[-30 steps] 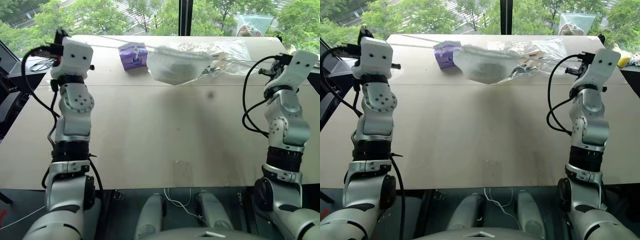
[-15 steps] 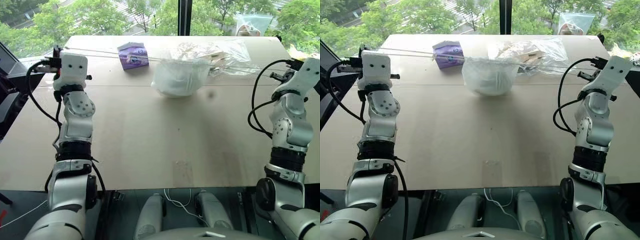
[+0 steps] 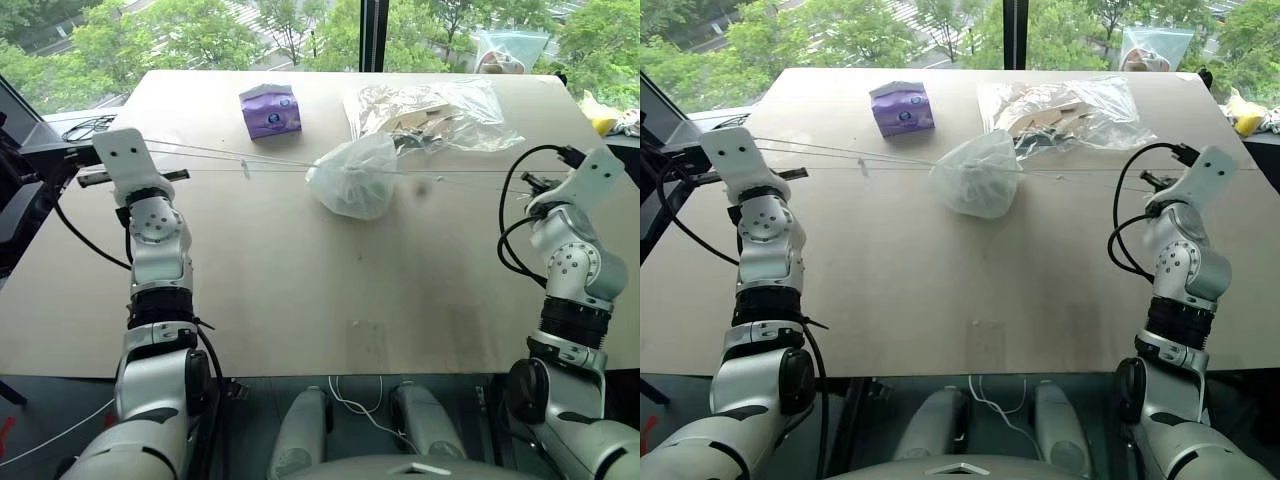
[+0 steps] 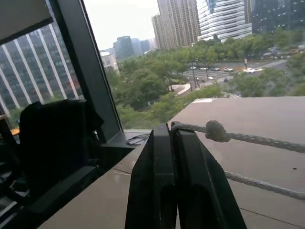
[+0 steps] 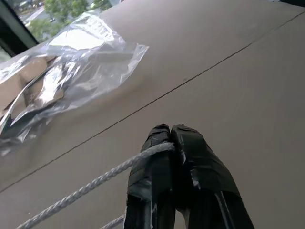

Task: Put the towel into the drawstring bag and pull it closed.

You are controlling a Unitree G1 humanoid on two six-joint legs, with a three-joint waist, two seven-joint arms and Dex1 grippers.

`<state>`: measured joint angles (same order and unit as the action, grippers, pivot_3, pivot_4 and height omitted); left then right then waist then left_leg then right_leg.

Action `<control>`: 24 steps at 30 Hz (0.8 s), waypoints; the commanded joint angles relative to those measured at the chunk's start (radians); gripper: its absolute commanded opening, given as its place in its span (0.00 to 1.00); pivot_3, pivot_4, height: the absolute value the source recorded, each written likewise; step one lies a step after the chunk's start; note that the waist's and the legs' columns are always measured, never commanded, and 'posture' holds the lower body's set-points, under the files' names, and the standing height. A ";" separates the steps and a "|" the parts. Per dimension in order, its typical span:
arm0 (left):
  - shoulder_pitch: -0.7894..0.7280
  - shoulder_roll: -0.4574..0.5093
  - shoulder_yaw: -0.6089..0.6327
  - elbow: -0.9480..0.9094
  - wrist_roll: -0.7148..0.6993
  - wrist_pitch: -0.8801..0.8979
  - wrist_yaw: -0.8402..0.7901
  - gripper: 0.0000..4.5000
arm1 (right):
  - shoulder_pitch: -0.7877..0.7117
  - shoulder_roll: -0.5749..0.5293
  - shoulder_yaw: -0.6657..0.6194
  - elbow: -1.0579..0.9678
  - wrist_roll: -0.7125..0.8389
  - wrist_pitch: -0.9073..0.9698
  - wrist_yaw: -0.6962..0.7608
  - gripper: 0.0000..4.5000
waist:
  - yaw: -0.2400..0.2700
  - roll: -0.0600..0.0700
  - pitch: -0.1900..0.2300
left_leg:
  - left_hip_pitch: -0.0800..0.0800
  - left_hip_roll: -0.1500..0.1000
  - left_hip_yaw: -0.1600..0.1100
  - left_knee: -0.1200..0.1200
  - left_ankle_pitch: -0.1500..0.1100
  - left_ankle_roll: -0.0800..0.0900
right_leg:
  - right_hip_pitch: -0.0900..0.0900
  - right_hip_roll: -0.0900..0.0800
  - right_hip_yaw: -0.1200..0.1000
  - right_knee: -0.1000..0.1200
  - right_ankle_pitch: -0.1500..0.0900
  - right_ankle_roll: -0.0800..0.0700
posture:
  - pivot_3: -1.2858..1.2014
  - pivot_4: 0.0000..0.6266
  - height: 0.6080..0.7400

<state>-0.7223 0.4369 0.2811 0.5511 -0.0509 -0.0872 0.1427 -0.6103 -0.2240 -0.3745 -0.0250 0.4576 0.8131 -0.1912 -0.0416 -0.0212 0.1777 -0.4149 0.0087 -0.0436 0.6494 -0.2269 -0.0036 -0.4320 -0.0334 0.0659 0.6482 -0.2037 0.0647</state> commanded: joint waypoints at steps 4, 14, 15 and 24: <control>0.045 -0.030 -0.108 -0.072 -0.120 0.080 -0.397 0.06 | 0.091 -0.186 0.246 -0.210 0.044 0.043 0.380 0.00 | -0.007 0.000 0.000 | 0.000 0.000 0.000 -0.001 0.000 0.000 | 0.000 0.000 0.000 -0.001 0.000 0.000 | 0.52 0.24 1.00; 0.308 0.150 -0.139 -0.259 -0.325 0.408 -0.914 0.95 | 0.423 -0.460 0.234 -0.352 0.188 0.011 0.865 0.73 | -0.017 0.000 0.000 | 0.001 0.001 -0.001 -0.001 0.000 0.000 | 0.002 0.002 0.000 -0.002 -0.001 0.000 | 0.52 0.24 1.00; 0.364 0.186 -0.142 -0.286 -0.330 0.433 -0.955 0.99 | 0.462 -0.476 0.237 -0.346 0.159 -0.030 0.881 0.73 | -0.020 0.000 0.000 | 0.001 0.001 -0.001 -0.001 0.000 0.000 | 0.002 0.002 0.000 -0.002 -0.001 0.000 | 0.52 0.24 1.00; 0.650 0.236 -0.095 -0.601 -0.457 0.552 -1.048 0.99 | 0.660 -0.473 0.201 -0.145 -0.069 -0.577 1.024 0.73 | -0.010 0.001 -0.001 | 0.020 0.004 0.005 0.000 0.000 0.000 | 0.019 0.001 0.003 -0.007 -0.006 0.001 | 0.52 0.24 1.00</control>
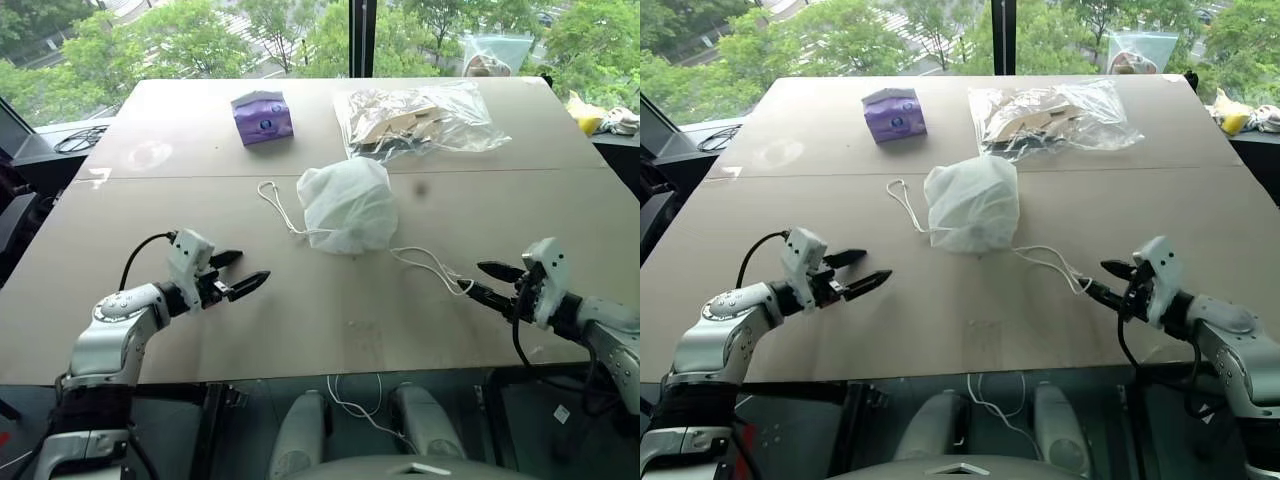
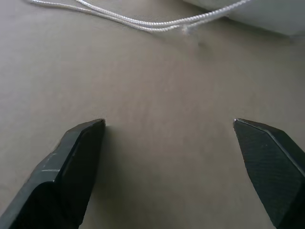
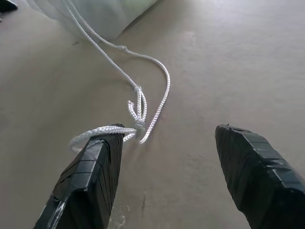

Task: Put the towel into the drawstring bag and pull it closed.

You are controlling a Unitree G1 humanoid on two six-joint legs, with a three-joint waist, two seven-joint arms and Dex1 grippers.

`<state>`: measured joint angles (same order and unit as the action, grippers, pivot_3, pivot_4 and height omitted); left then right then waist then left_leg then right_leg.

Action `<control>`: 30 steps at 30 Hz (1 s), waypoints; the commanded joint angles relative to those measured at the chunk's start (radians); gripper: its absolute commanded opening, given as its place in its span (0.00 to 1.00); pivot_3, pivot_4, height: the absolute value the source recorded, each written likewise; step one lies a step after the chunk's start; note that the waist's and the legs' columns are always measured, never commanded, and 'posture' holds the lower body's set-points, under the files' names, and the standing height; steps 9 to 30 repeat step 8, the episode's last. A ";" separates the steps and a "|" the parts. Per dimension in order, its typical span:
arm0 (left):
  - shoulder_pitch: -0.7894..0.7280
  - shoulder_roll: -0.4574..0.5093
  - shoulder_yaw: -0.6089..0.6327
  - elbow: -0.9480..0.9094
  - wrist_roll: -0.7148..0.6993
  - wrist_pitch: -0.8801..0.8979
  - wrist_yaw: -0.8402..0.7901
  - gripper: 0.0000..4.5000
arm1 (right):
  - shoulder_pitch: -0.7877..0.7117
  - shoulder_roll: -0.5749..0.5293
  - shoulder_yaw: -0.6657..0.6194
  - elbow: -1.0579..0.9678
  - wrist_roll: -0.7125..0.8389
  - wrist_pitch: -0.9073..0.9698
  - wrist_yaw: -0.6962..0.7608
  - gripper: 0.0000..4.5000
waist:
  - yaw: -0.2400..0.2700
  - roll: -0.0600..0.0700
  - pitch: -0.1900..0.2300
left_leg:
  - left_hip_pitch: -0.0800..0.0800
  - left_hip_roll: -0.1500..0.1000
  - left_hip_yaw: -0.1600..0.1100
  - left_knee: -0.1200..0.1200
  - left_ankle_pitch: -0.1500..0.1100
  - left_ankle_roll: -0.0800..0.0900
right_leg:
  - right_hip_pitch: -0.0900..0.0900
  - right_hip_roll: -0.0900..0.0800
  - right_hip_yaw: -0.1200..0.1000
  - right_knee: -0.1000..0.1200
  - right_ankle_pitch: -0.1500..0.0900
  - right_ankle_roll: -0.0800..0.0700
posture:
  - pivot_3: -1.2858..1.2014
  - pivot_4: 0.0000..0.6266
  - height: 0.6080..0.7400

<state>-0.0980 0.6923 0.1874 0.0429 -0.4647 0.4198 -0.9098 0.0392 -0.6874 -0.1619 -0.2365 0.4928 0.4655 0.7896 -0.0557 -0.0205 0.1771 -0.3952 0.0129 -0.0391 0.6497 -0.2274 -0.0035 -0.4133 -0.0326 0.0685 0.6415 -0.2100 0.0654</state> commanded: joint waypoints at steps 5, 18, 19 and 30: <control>0.037 -0.050 0.000 -0.160 -0.058 0.087 0.039 0.99 | -0.029 0.011 -0.028 0.185 -0.121 -0.390 0.103 0.73 | 0.013 0.000 0.000 | 0.000 0.001 0.002 0.000 0.000 0.000 | -0.001 0.000 0.000 -0.001 0.000 0.000 | 0.52 0.24 1.00; 0.036 -0.048 0.001 -0.162 -0.041 0.068 0.039 0.99 | -0.044 0.004 -0.026 0.213 -0.110 -0.414 0.146 0.73 | 0.013 0.000 0.000 | -0.001 0.002 0.002 -0.001 0.000 0.000 | -0.001 0.002 0.000 0.000 0.000 0.000 | 0.52 0.24 1.00; 0.036 -0.048 0.001 -0.162 -0.041 0.068 0.039 0.99 | -0.044 0.004 -0.026 0.213 -0.110 -0.414 0.146 0.73 | 0.013 0.000 0.000 | -0.001 0.002 0.002 -0.001 0.000 0.000 | -0.001 0.002 0.000 0.000 0.000 0.000 | 0.52 0.24 1.00; 0.036 -0.048 0.001 -0.162 -0.041 0.068 0.039 0.99 | -0.044 0.004 -0.026 0.213 -0.110 -0.414 0.146 0.73 | 0.013 0.000 0.000 | -0.001 0.002 0.002 -0.001 0.000 0.000 | -0.001 0.002 0.000 0.000 0.000 0.000 | 0.52 0.24 1.00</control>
